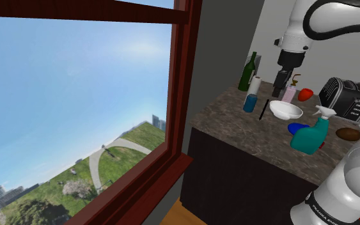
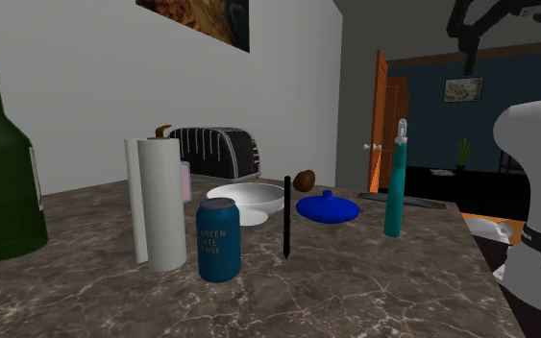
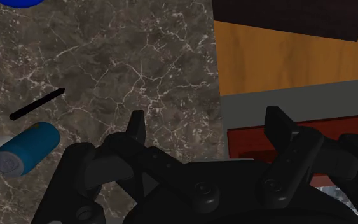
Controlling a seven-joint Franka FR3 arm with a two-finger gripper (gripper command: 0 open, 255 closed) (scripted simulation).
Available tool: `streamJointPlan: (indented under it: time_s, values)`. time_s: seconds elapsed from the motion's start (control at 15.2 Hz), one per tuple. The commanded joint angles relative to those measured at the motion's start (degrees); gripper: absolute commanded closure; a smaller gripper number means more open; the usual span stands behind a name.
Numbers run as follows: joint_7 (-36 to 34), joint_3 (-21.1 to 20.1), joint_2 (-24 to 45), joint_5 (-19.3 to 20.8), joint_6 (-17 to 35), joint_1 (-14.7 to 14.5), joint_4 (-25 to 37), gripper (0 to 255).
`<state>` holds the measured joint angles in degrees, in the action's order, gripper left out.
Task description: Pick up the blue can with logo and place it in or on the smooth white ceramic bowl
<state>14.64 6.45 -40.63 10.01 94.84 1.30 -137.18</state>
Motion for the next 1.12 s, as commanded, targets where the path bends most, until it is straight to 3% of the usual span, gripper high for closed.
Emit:
streamJointPlan:
  time_s: [0.0, 0.53, 1.06]
  values:
    - [1.94, 2.14, 3.00, 0.80, 2.98, 0.43, 0.49, 0]
    - [10.75, 10.85, 17.16, 1.33, 12.84, 1.48, 6.20, 0]
    - [21.63, 18.18, 34.31, -4.47, 19.75, 2.05, 16.63, 0]
